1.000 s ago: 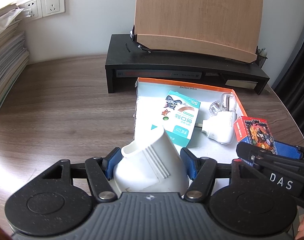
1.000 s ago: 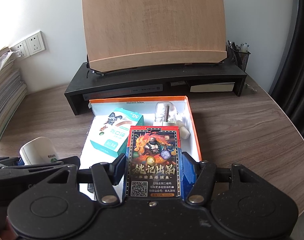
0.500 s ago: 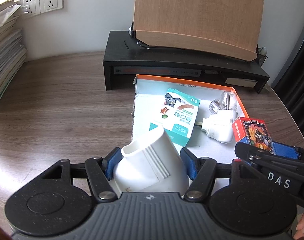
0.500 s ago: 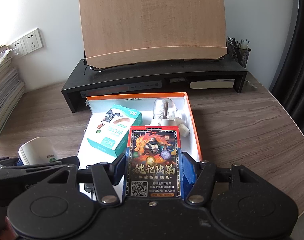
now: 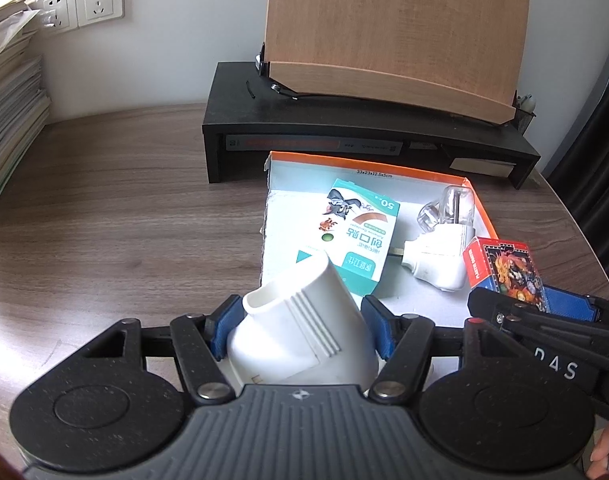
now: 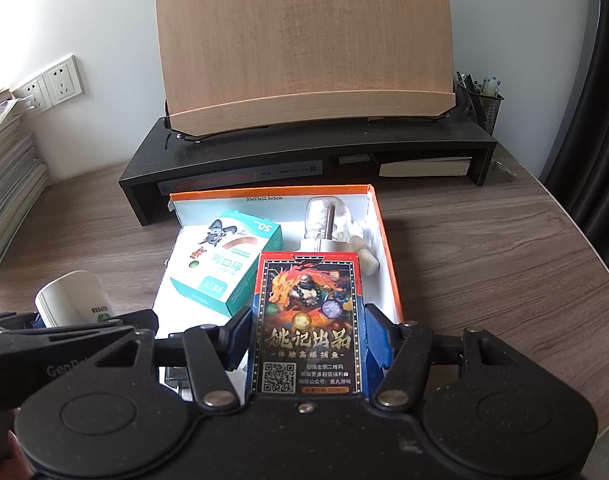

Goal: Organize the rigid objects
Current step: 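Carry the white device with left tool while right carries the card box over the white box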

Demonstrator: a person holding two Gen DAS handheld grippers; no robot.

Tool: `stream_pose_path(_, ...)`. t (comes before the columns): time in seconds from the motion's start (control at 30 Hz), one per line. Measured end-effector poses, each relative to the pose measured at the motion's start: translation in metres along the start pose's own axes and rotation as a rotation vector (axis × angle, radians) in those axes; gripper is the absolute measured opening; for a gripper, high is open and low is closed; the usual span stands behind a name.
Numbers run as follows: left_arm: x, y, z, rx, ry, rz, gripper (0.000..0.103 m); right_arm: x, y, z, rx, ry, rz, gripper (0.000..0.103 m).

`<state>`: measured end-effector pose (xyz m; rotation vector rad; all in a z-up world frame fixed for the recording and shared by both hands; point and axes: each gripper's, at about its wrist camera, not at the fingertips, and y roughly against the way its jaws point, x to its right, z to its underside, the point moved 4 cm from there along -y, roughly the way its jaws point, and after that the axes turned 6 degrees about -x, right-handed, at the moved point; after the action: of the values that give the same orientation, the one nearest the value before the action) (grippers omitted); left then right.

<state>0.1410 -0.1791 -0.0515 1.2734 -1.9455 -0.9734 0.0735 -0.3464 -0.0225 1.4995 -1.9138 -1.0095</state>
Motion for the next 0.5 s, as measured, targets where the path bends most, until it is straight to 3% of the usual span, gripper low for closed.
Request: stream_pose_path(0.5, 0.0016, -0.0053, -0.0030, -0.007, -0.004, -0.001, 0.066, -0.0023, -0.0041, -0.0012, -0.007, 0.010, -0.001, 0.071)
